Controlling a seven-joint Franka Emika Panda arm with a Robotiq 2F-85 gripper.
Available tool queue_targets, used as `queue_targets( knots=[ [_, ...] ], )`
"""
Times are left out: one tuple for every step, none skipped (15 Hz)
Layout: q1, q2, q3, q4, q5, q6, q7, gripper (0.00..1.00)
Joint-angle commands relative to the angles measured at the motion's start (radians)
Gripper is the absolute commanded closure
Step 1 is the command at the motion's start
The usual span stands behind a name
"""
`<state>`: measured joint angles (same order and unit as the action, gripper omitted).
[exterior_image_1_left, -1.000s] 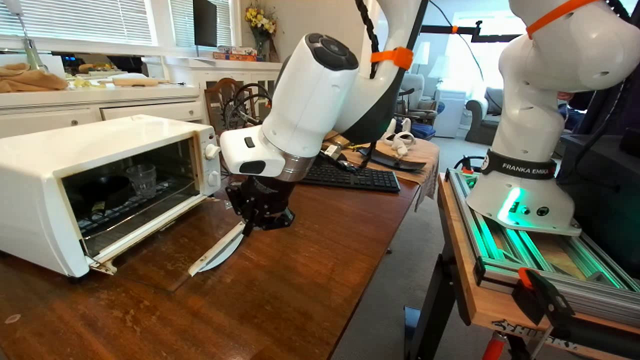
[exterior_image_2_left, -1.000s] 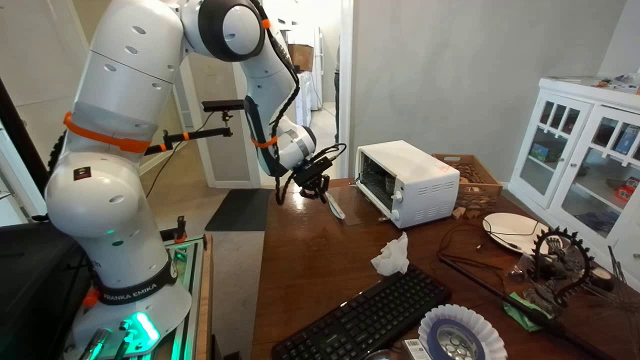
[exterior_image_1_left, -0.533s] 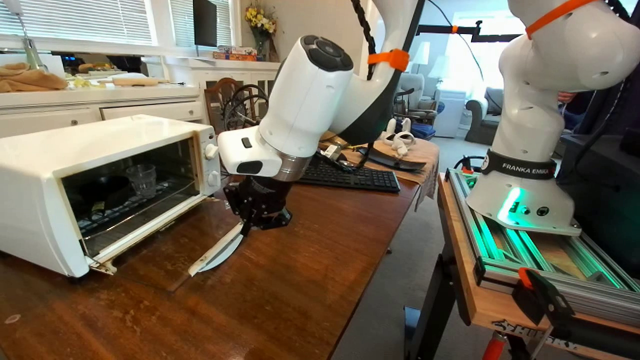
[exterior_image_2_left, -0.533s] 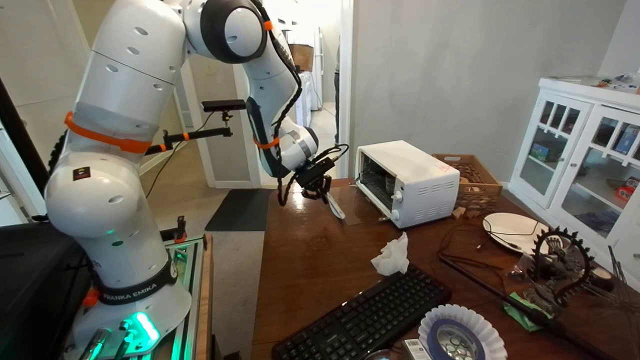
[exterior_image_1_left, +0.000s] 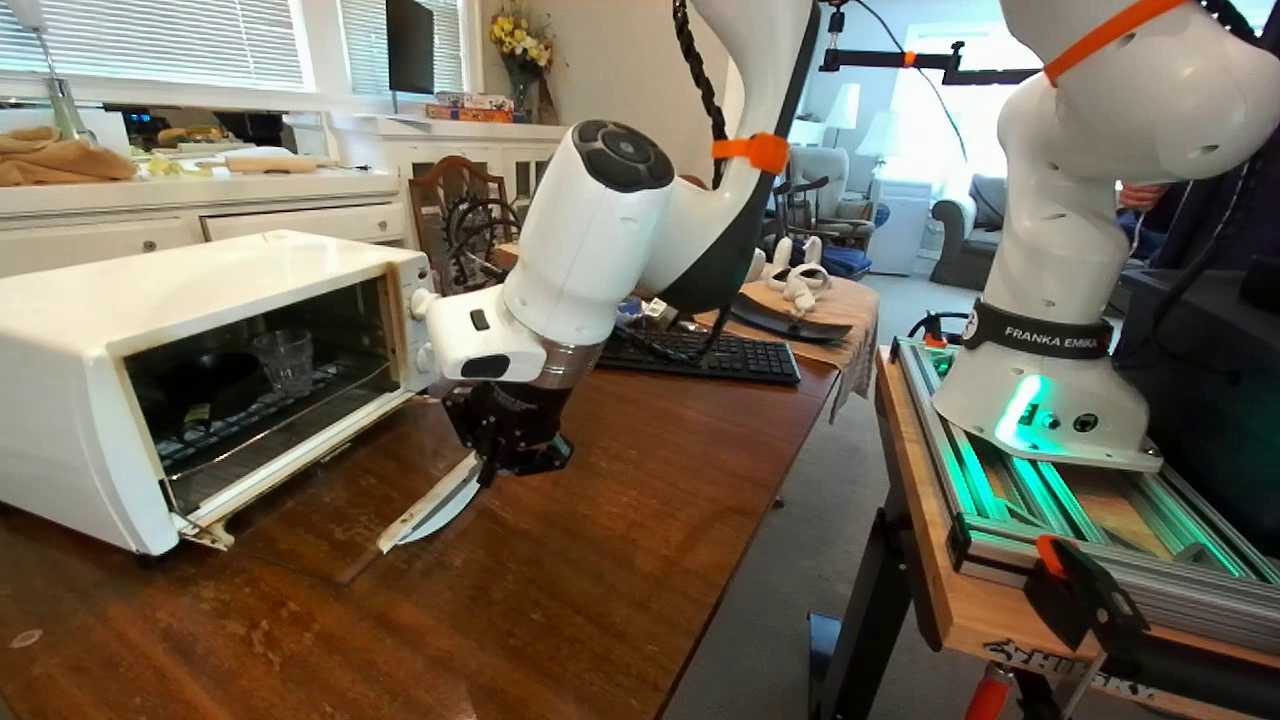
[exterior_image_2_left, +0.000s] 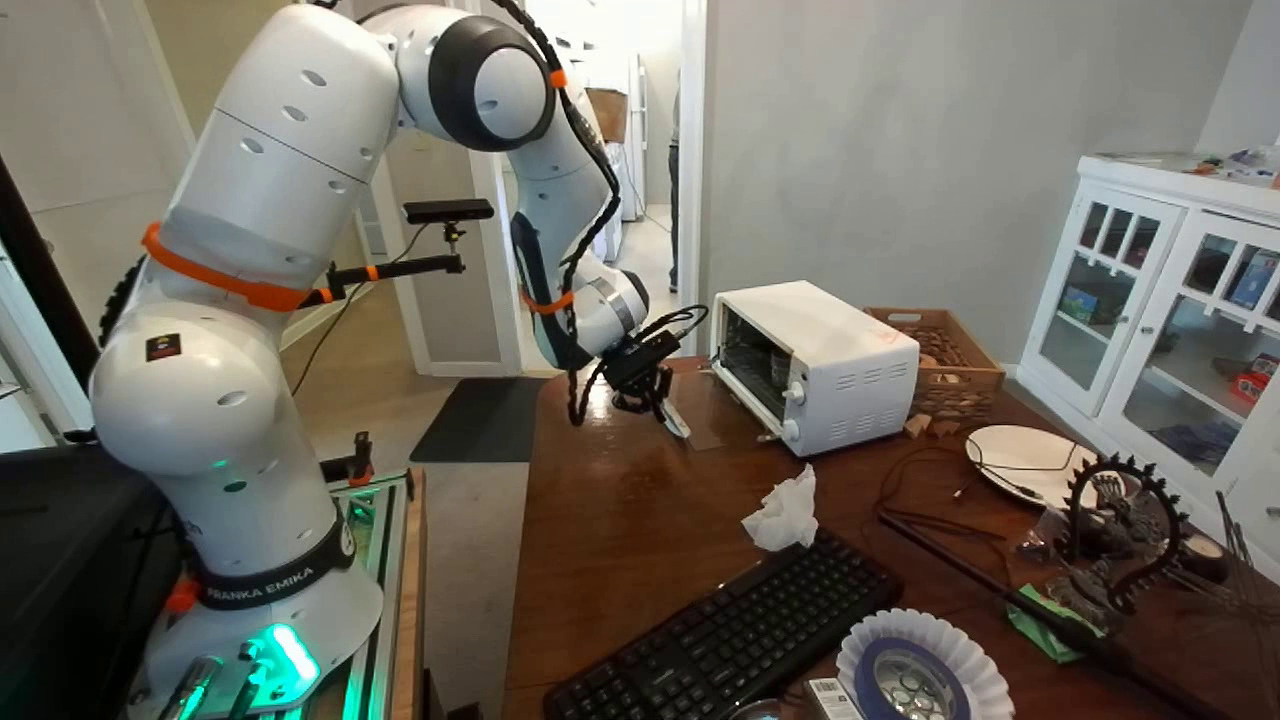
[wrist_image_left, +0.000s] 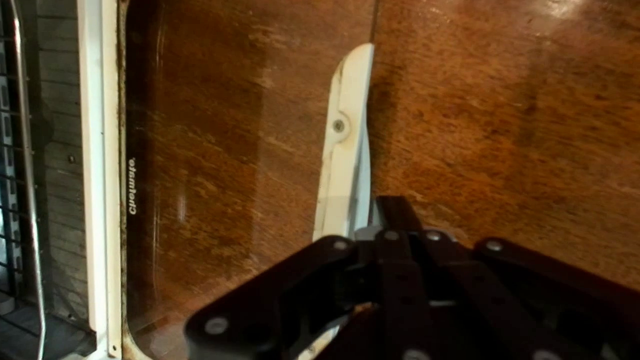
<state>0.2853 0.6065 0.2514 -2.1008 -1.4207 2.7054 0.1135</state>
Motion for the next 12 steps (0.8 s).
queue_targets(
  knots=[
    [0.015,0.046,-0.002,0.036,-0.009,-0.012,-0.013,1.00],
    [0.020,0.053,-0.007,0.044,-0.023,-0.013,-0.004,1.00],
    [0.023,0.059,-0.011,0.052,-0.036,-0.009,0.001,1.00],
    [0.029,0.064,-0.018,0.065,-0.057,-0.013,0.013,1.00],
    [0.034,0.069,-0.023,0.076,-0.081,-0.013,0.021,1.00],
    [0.039,0.073,-0.028,0.087,-0.105,-0.015,0.029,1.00],
    [0.044,0.074,-0.031,0.098,-0.126,-0.020,0.036,1.00],
    [0.047,0.076,-0.032,0.103,-0.144,-0.022,0.040,1.00],
    [0.049,0.074,-0.033,0.104,-0.156,-0.026,0.041,1.00],
    [0.054,0.073,-0.035,0.103,-0.175,-0.031,0.055,1.00],
    [0.059,0.071,-0.038,0.103,-0.190,-0.034,0.068,1.00],
    [0.065,0.061,-0.040,0.098,-0.208,-0.041,0.080,1.00]
  ],
)
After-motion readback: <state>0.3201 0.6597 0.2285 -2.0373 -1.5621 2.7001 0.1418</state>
